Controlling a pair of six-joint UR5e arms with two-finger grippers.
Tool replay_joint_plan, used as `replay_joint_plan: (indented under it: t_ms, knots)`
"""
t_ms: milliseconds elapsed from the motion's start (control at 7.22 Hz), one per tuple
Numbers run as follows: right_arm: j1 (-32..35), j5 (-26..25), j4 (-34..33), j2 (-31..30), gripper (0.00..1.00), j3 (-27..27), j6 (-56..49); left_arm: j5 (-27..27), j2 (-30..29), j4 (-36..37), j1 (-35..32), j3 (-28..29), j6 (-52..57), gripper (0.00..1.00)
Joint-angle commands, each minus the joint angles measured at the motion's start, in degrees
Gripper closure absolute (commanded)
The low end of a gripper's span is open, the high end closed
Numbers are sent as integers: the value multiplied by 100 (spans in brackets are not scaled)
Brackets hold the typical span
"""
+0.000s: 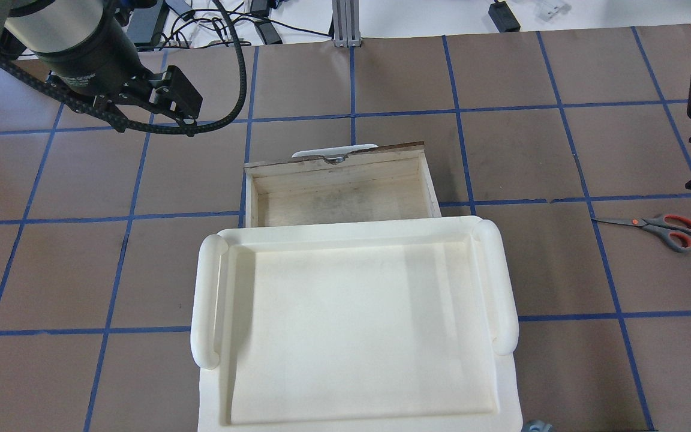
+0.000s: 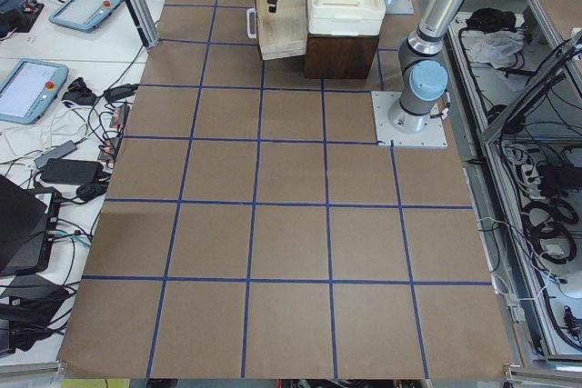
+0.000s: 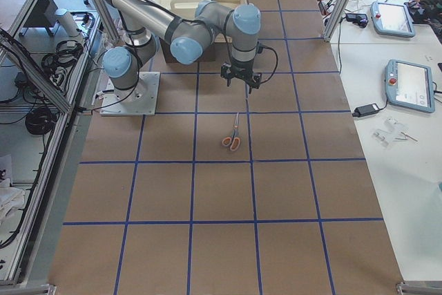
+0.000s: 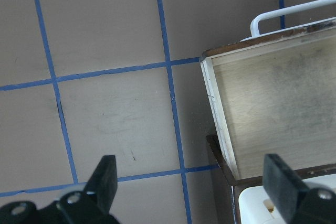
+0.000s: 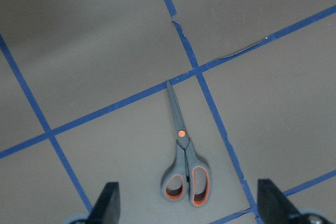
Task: Put scissors in drawer and close it
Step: 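Move the right gripper over the grey-and-orange scissors beside the drawer, then lower the right gripper and close it on the scissors' blades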
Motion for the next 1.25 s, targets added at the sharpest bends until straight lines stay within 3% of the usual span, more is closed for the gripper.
replay_joint_plan:
  t_ms: [0,554,693,970,1108]
  knots:
    - [-174,-48,-470,481,0,286,-1146,10,0,0,0,0,0,0]
    - [-701,57,-1647,1801,0,295,-1425,10,0,-8,0,0,0,0]
    - [-666,48,-1727,1820,0,452,-1486,10,0,0,0,0,0,0]
    - [-412,-5,-2743,1802,0,1057,-1469,10,0,0,0,0,0,0]
    - [-402,39,-2791,1785,0,1077,-1495,10,0,-8,0,0,0,0]
